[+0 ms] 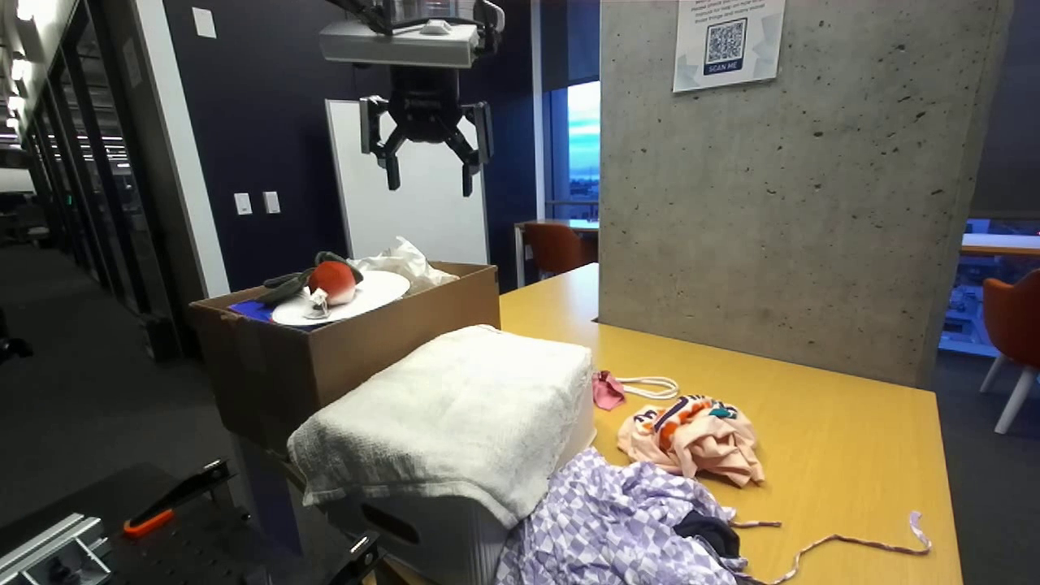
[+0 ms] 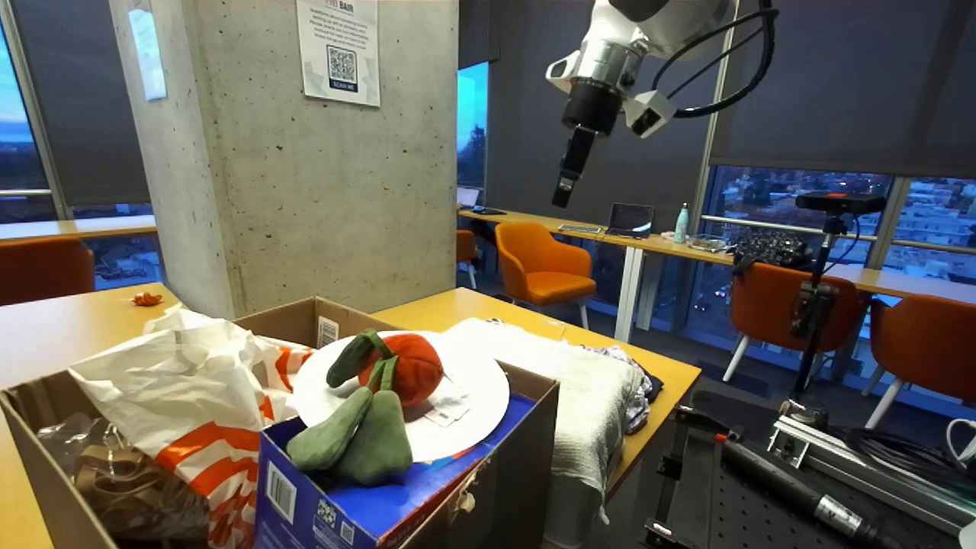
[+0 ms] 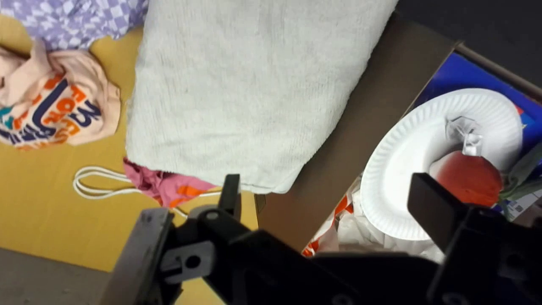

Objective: Pick up the white disposable plate and put it on the cardboard box

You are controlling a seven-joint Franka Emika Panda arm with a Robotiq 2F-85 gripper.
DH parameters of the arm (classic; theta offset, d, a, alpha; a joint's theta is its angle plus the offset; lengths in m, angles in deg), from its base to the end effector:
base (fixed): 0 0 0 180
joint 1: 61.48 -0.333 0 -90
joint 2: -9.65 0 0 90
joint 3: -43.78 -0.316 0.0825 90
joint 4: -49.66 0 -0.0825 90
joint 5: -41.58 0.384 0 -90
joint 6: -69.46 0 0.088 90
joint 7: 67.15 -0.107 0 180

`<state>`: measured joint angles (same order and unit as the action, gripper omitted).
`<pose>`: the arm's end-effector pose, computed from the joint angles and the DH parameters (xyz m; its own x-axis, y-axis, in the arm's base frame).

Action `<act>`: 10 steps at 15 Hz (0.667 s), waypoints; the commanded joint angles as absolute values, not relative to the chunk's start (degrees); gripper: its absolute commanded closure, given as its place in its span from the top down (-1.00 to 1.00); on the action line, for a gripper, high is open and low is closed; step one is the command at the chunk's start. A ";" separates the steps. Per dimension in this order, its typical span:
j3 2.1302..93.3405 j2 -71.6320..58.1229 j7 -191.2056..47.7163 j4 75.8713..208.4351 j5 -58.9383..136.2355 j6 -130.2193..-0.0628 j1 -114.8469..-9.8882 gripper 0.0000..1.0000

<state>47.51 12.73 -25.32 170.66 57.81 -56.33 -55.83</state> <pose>0.5401 -0.0796 0.4533 0.8907 0.3776 0.2531 0.4142 -0.9036 -0.1094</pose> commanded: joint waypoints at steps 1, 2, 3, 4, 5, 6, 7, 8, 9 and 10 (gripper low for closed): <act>50.16 12.98 -23.03 172.91 61.89 -53.46 -55.42 1.00; 50.47 13.07 -23.35 173.54 62.05 -53.40 -55.42 1.00; 50.77 12.59 -23.26 174.28 62.18 -54.14 -55.38 1.00; 50.97 12.40 -23.46 174.84 62.31 -54.05 -55.36 1.00; 51.07 12.26 -23.52 175.43 62.44 -54.23 -55.33 1.00; 51.14 12.00 -23.56 176.13 62.48 -54.66 -55.29 1.00; 51.17 12.00 -23.68 176.51 62.45 -54.55 -55.28 1.00; 51.22 11.93 -23.86 177.04 62.23 -54.89 -55.24 1.00; 51.24 11.85 -23.93 177.45 62.11 -55.13 -55.22 1.00; 51.26 11.85 -24.18 177.87 61.95 -55.63 -55.21 1.00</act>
